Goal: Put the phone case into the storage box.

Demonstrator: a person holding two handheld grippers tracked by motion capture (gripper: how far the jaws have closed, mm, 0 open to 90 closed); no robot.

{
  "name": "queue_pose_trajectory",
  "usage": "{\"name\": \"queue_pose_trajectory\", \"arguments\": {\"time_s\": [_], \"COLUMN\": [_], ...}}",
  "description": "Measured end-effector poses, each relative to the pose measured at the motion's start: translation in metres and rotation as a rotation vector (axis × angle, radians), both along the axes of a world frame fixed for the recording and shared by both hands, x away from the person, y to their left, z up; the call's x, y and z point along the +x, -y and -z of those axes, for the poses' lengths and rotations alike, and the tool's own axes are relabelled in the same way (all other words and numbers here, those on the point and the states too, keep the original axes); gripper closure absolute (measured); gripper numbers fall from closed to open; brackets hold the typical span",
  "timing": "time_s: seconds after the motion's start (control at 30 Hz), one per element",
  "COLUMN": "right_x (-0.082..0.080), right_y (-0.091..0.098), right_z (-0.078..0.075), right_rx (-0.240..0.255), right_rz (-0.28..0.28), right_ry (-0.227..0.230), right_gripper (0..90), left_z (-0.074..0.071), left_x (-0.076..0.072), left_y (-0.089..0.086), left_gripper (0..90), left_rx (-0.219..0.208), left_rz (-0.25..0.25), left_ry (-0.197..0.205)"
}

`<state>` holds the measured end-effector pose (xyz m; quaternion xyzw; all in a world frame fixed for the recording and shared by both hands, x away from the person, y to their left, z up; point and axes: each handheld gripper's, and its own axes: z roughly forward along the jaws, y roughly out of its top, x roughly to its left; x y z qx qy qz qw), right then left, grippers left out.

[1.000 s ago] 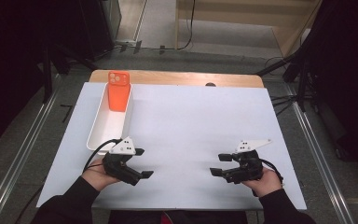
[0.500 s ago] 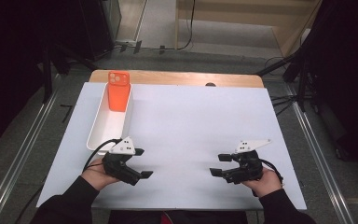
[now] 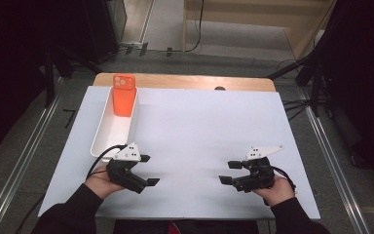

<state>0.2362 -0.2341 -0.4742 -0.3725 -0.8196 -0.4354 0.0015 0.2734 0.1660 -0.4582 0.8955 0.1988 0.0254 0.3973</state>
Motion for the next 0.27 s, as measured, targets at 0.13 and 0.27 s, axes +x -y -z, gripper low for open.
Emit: {"name": "queue_pose_trajectory", "arguments": {"time_s": [0.13,0.27], "right_x": [-0.0001,0.0001], "right_y": [0.0000,-0.0003], "right_z": [0.0001,0.0007], "right_rx": [-0.001,-0.003], "right_rz": [-0.001,-0.005], "right_ry": [0.000,-0.001], "right_gripper": [27.2,27.2], "left_z": [0.0000,0.0002], "left_x": [0.0002,0.0002], "left_y": [-0.0002,0.0000], "left_gripper": [15.0,15.0], "left_rx": [-0.001,-0.004], "left_rz": [-0.002,-0.002], "left_ry": [-0.001,-0.004]}}
